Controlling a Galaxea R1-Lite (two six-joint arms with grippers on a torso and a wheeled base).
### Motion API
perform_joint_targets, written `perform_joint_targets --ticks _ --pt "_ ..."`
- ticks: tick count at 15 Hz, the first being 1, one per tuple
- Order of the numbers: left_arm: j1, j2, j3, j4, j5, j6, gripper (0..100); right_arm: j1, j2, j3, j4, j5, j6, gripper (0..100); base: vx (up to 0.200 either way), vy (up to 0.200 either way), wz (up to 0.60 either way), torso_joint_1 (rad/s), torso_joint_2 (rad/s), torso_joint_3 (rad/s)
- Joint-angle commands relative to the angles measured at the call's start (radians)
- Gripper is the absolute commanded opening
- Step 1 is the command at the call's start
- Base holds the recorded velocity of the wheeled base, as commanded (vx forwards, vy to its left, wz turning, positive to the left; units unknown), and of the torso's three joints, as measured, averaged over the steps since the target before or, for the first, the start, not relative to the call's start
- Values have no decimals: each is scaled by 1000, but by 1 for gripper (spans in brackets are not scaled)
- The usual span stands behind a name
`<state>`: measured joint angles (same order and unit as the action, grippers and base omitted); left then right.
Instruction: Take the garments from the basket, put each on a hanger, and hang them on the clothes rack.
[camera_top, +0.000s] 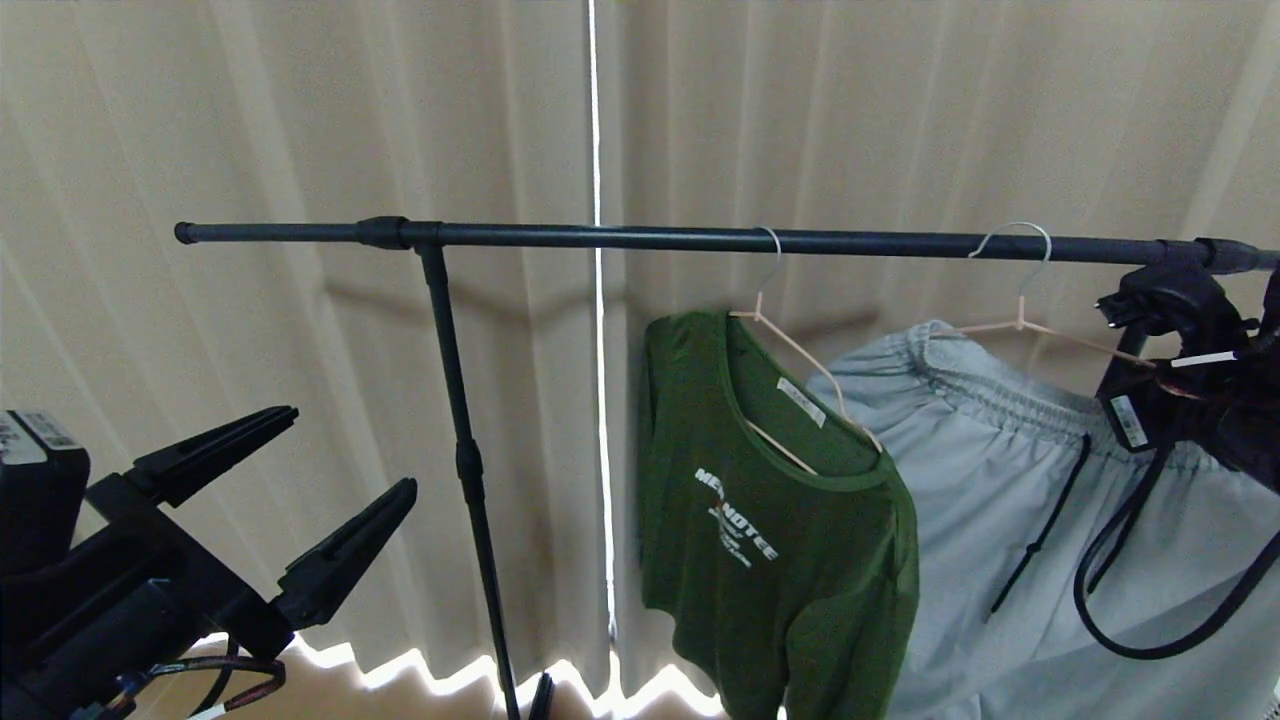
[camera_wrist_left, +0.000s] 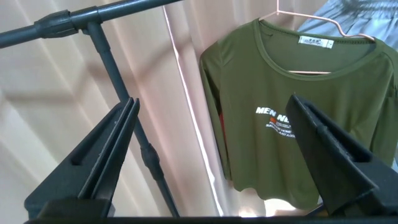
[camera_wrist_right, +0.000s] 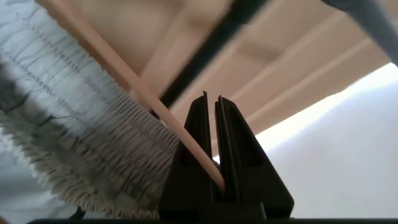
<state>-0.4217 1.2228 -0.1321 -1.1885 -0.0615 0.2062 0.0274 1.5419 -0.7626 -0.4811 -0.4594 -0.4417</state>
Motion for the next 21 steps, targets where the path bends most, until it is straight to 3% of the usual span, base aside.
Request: perform_joint_targets --ticks 1,6,13,17,18,21 --pt "0 0 0 0 0 -1 100 8 24 -40 -16 -7 5 0 0 0 0 0 0 0" --pt "0 1 -1 0 0 -1 100 0 101 -150 -19 -128 8 0 0 0 0 0 0 0" --pt "1 -9 -1 1 0 1 100 48 99 -54 -21 -127 11 0 0 0 0 0 0 0" --pt "6 -11 0 1 6 30 100 92 103 -12 -19 -108 121 0 0 0 0 0 0 0" --pt "11 -12 -1 1 11 32 100 114 98 6 -19 -84 152 100 0 0 0 0 0 0" --pt "50 -40 14 3 61 30 100 117 80 34 -22 -41 204 100 0 0 0 0 0 0"
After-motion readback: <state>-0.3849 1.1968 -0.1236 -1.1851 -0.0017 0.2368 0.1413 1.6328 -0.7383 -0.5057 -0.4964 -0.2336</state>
